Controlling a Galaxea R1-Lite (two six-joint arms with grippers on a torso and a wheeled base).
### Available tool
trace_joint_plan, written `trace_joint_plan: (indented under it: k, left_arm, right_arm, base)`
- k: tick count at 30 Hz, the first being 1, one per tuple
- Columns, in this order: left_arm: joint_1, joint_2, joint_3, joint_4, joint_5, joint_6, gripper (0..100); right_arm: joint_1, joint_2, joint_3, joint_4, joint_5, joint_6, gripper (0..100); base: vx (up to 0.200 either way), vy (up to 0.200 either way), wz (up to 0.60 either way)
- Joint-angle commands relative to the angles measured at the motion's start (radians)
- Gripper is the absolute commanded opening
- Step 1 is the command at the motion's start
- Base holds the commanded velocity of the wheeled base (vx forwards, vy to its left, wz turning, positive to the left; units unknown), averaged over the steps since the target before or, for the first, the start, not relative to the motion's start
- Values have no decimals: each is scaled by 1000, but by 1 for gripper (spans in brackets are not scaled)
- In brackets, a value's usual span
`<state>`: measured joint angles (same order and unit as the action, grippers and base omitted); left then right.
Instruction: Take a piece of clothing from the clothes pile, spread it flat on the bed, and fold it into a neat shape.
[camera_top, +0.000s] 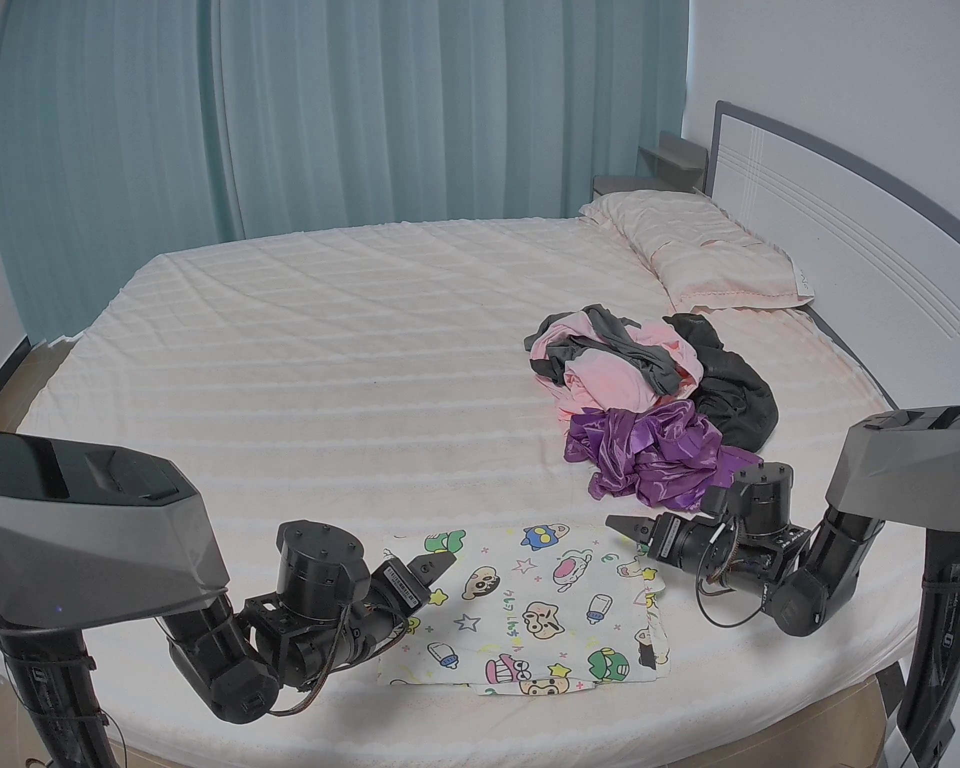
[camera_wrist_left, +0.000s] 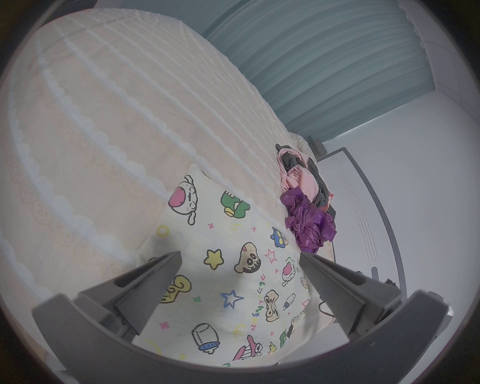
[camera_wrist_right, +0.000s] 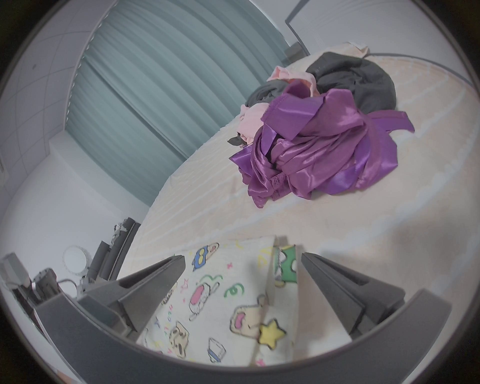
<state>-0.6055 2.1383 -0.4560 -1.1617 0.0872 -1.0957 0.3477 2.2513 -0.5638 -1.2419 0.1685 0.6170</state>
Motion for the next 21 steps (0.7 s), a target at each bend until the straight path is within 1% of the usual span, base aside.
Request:
trace_joint_plan:
  k: [1, 3, 7, 14, 17, 21]
  left_arm:
    - [0, 6, 7, -4, 12, 0, 100]
    - [0, 8, 7, -4, 14, 0, 100]
    - [0, 9, 8, -4, 16, 4, 100]
    - [0, 14, 7, -4, 16, 5, 100]
    - [0, 14, 7, -4, 16, 5, 100]
    - [0, 14, 8, -4, 16, 7, 100]
  right_arm:
    - [1, 7, -90, 47, 6, 36, 100]
    - [10, 2, -128, 96, 6, 73, 100]
    - [24, 11, -156, 145, 6, 113, 100]
    - [24, 22, -156, 154, 17, 148, 100]
    - [22, 25, -156, 165, 31, 150, 100]
    - [22, 34, -159, 190, 32, 152, 100]
  base:
    - [0, 0, 0]
    - [0, 0, 0]
    - [0, 0, 0]
    - [0, 0, 0]
    - [0, 0, 0]
    - [0, 0, 0]
